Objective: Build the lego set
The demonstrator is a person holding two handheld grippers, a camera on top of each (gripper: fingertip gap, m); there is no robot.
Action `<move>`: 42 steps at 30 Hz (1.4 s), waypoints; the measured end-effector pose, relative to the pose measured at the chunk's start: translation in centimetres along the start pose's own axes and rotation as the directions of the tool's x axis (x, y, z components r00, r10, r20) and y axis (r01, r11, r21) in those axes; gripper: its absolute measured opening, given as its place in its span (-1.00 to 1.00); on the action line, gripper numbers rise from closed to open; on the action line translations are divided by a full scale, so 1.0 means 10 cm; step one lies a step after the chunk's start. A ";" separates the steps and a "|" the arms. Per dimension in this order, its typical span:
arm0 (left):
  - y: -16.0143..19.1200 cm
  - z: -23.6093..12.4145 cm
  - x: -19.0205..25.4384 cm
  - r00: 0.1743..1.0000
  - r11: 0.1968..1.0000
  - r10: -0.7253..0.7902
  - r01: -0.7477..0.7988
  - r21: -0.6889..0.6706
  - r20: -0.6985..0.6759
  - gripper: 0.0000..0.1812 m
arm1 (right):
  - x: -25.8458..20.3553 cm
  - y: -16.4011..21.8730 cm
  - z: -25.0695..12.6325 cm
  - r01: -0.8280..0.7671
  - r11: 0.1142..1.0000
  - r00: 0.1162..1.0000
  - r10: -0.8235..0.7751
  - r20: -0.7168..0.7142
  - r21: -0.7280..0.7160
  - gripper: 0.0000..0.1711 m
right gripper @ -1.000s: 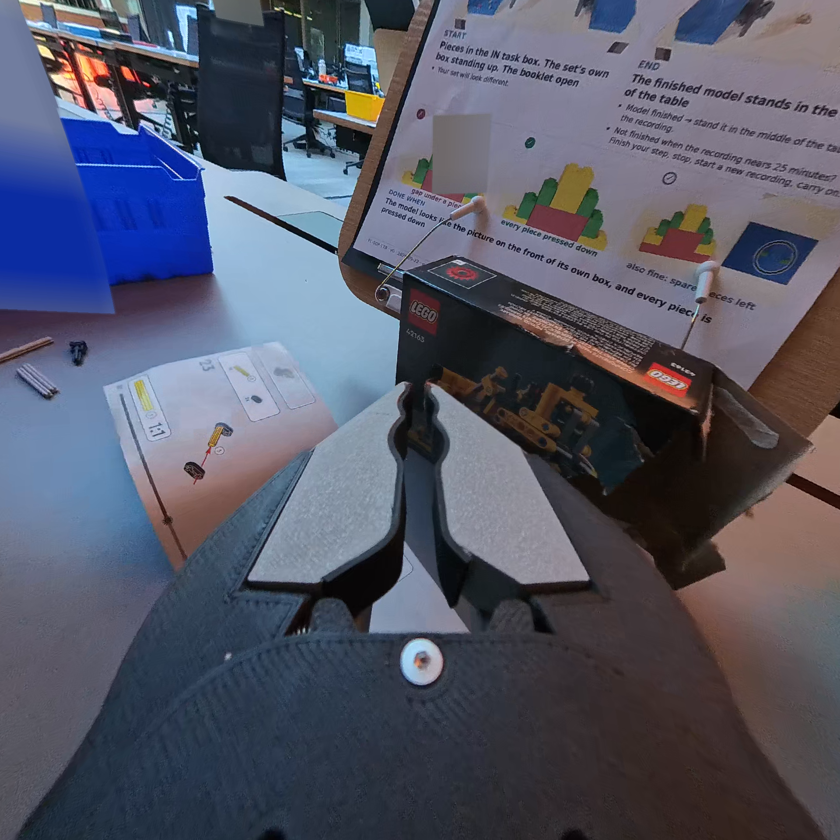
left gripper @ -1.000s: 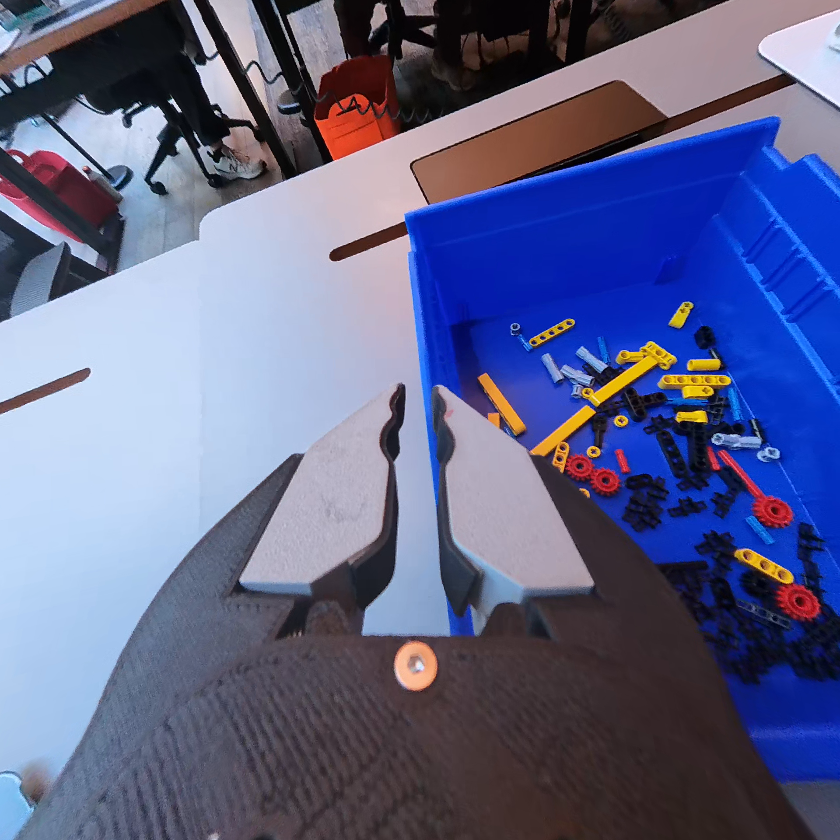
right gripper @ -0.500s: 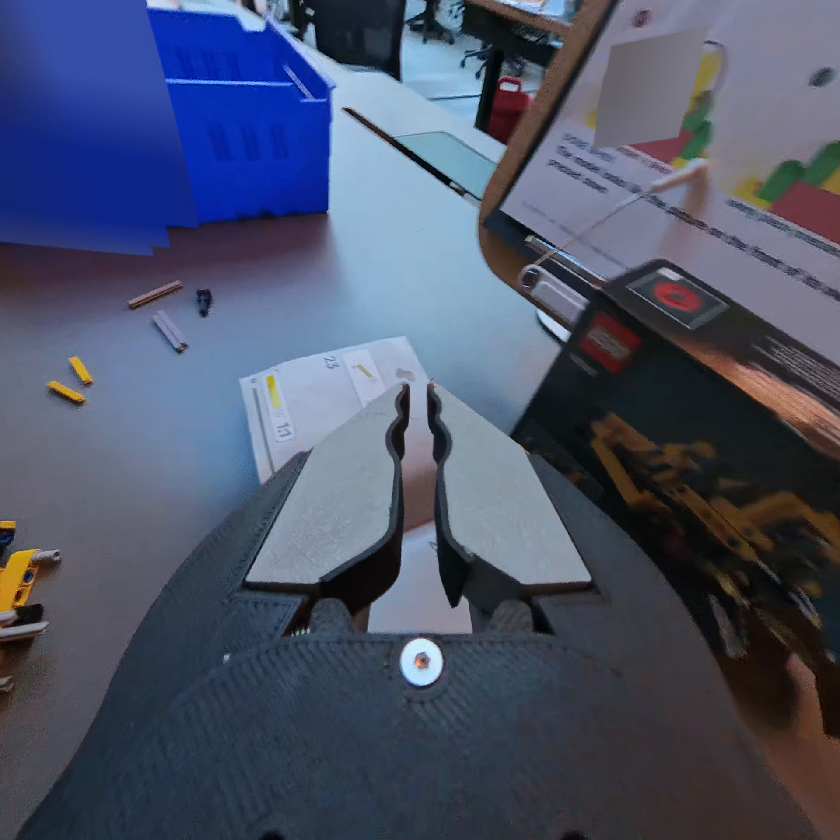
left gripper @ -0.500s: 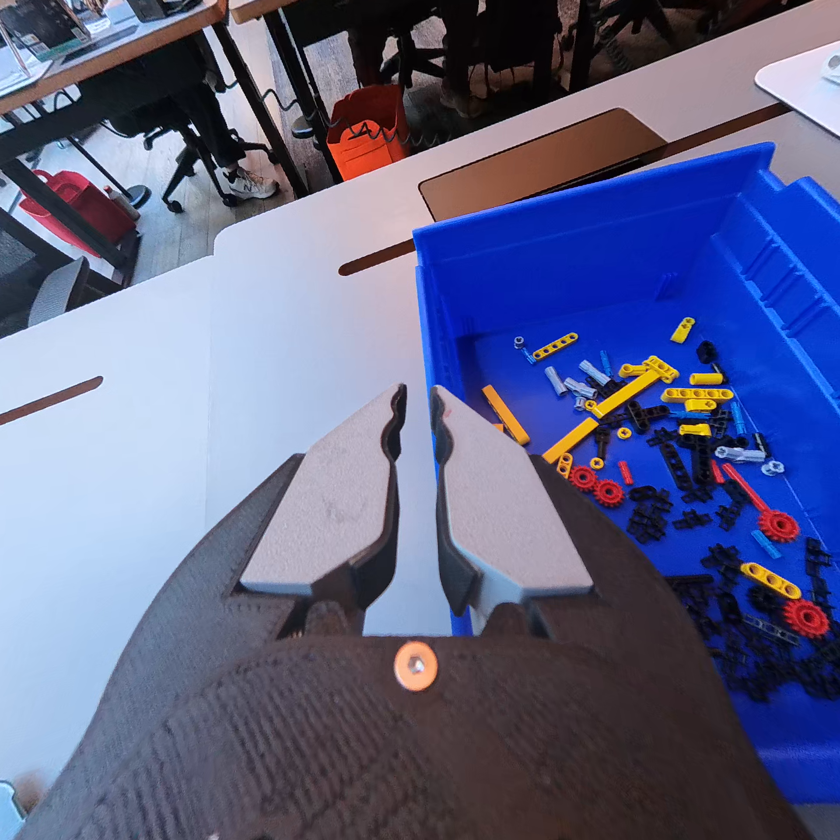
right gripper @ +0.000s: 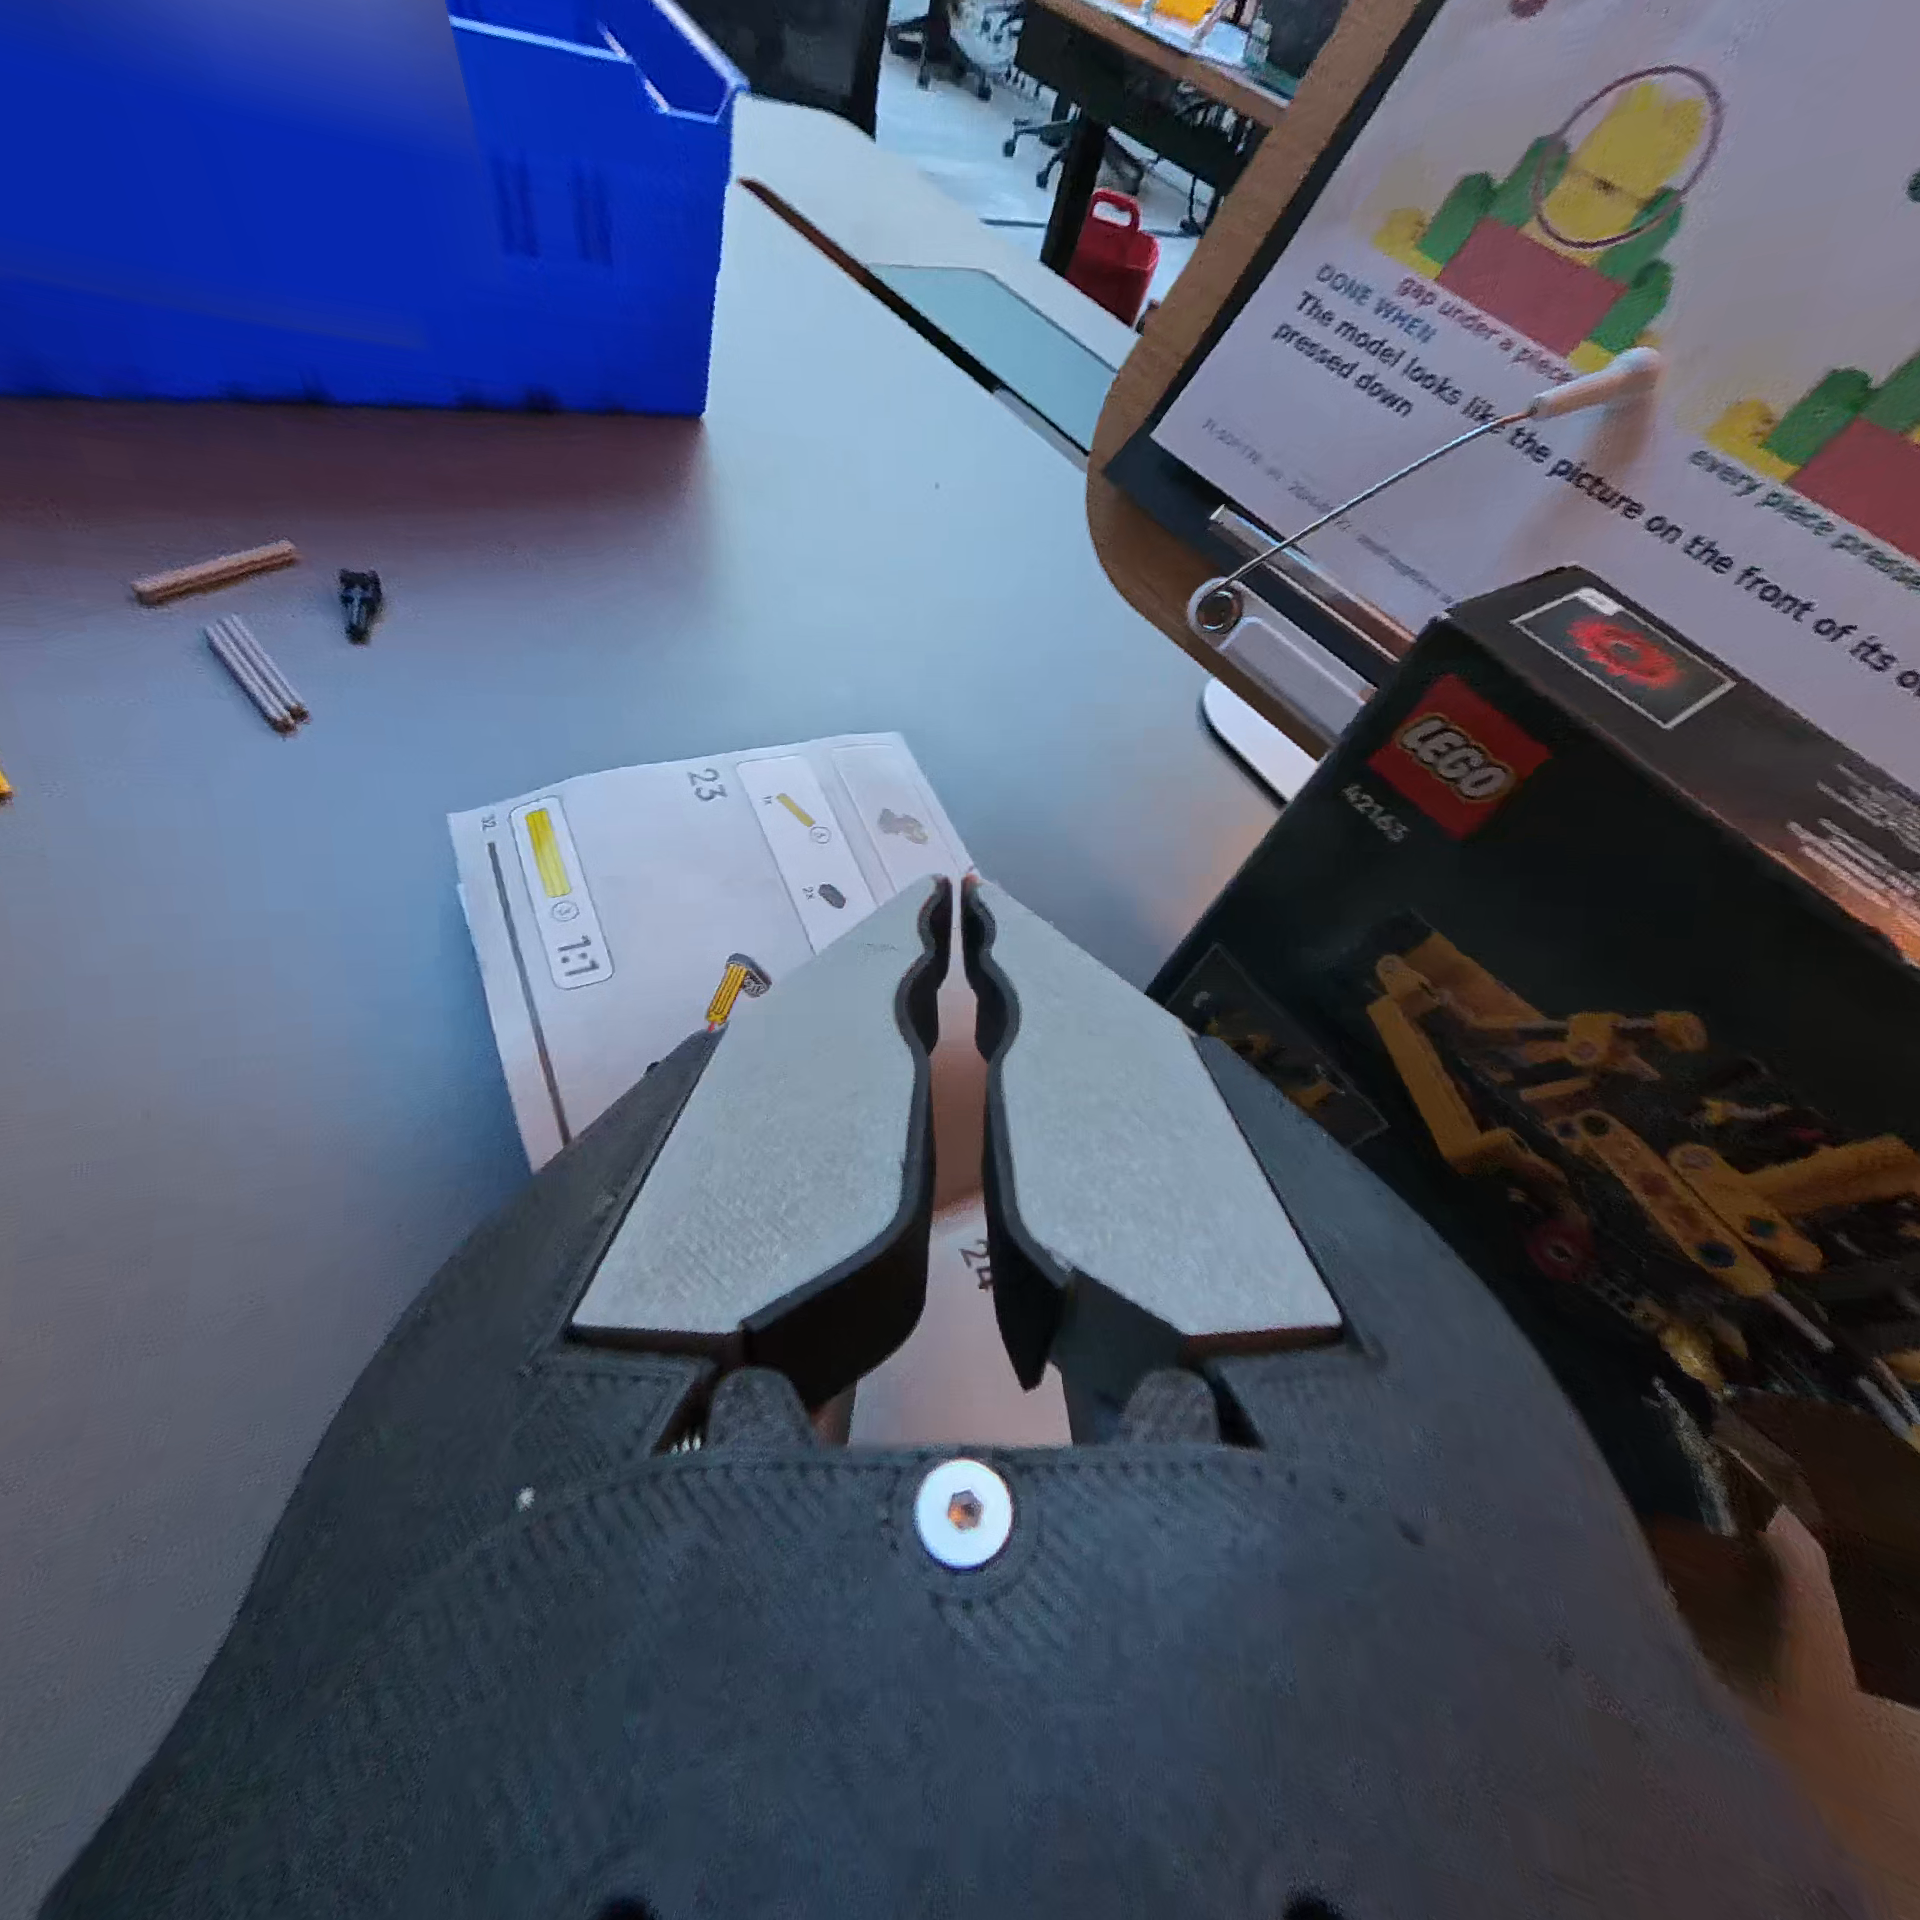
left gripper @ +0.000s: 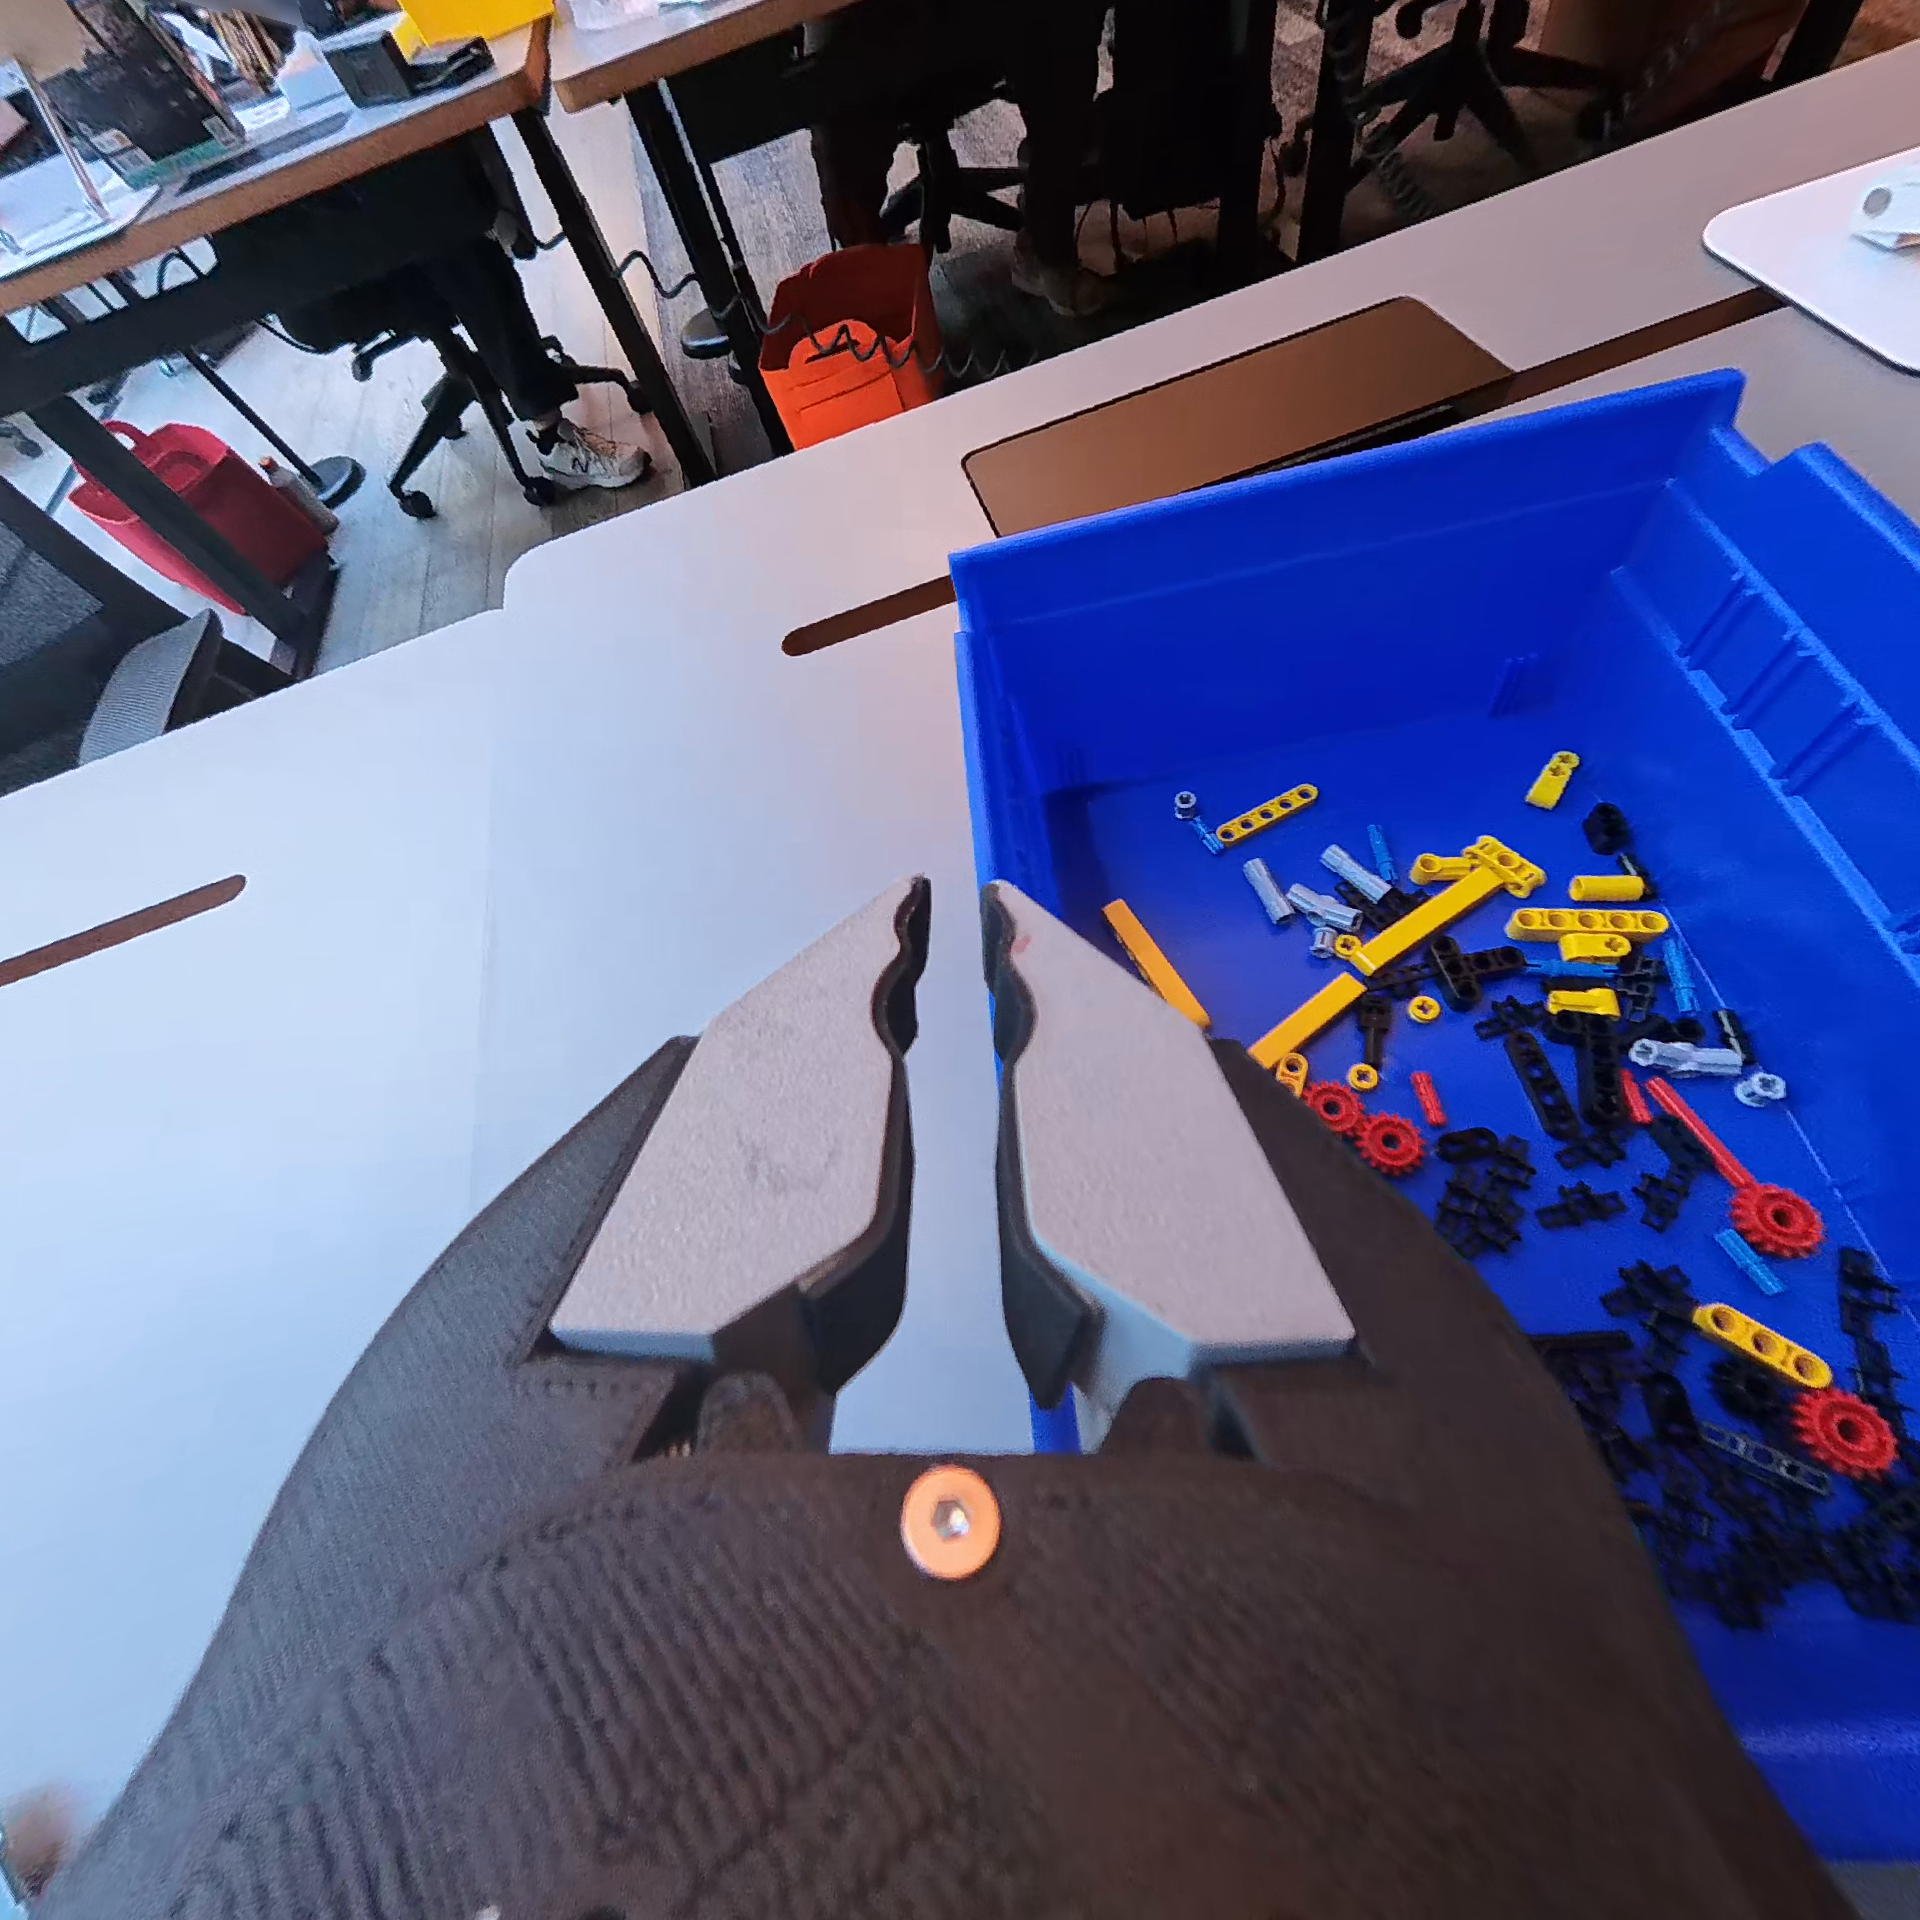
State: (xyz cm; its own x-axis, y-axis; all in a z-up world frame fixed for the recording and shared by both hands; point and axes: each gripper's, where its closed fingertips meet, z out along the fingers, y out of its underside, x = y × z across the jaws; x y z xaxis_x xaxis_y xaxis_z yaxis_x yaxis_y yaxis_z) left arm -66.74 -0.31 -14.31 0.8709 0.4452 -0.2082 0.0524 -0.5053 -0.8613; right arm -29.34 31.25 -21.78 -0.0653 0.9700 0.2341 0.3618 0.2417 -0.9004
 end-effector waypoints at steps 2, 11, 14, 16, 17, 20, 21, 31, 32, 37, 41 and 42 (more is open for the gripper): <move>-0.01 0.00 0.00 1.000 1.000 -0.013 0.013 0.010 -0.008 -0.92 | 0.04 -0.02 -0.02 -0.024 0.999 1.000 0.024 -0.008 0.022 -1.00; -0.08 -0.06 0.00 0.995 0.992 -0.078 0.085 0.092 -0.069 -0.95 | 0.02 -0.01 -0.01 -0.006 1.000 1.000 0.007 -0.007 0.013 -1.00; -0.10 -0.08 0.01 0.993 0.990 -0.085 0.093 0.110 -0.076 -0.96 | 0.02 0.01 0.01 -0.001 1.000 1.000 0.001 -0.014 0.003 -1.00; -0.10 -0.08 0.01 0.994 0.990 -0.079 0.087 0.114 -0.070 -0.97 | 0.03 0.01 0.01 -0.005 1.000 1.000 0.006 -0.014 0.003 -1.00; -0.10 -0.07 0.01 0.995 0.990 -0.078 0.085 0.113 -0.069 -0.97 | 0.03 0.00 0.00 -0.010 1.000 1.000 0.010 -0.014 0.005 -1.00; -0.12 -0.08 0.03 0.994 0.989 -0.081 0.090 0.120 -0.079 -0.97 | 0.05 0.00 0.00 -0.027 1.000 1.000 0.027 -0.015 0.014 -1.00; -0.11 -0.08 0.03 0.993 0.989 -0.083 0.093 0.118 -0.083 -0.97 | 0.05 0.00 -0.01 -0.032 0.999 0.999 0.032 -0.013 0.015 -1.00; -0.13 -0.08 0.04 0.993 0.988 -0.078 0.088 0.125 -0.083 -0.97 | 0.04 0.01 0.01 -0.021 1.000 1.000 0.021 -0.007 0.004 -1.00; -0.13 -0.08 0.05 0.993 0.988 -0.078 0.088 0.125 -0.085 -0.97 | 0.04 0.01 0.01 -0.021 1.000 1.000 0.021 -0.007 0.004 -1.00; -0.13 -0.08 0.06 0.993 0.989 -0.074 0.085 0.124 -0.089 -0.97 | 0.04 0.01 0.01 -0.025 1.000 1.000 0.025 -0.008 0.003 -1.00; -0.13 -0.08 0.07 0.994 0.989 -0.066 0.076 0.124 -0.086 -0.97 | 0.04 0.02 0.01 -0.021 1.000 1.000 0.021 -0.009 -0.003 -1.00; -0.13 -0.08 0.07 0.994 0.990 -0.065 0.075 0.123 -0.087 -0.97 | 0.04 0.02 0.01 -0.020 1.000 1.000 0.020 -0.010 -0.005 -1.00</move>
State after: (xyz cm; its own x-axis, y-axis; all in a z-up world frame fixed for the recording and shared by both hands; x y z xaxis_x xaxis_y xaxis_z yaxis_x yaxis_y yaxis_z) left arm -65.79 0.05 -12.95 0.9048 0.4112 -0.1107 0.0576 -0.3758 -0.9249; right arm -29.43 31.65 -21.91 -0.0491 0.9743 0.2201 0.3673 0.2225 -0.9031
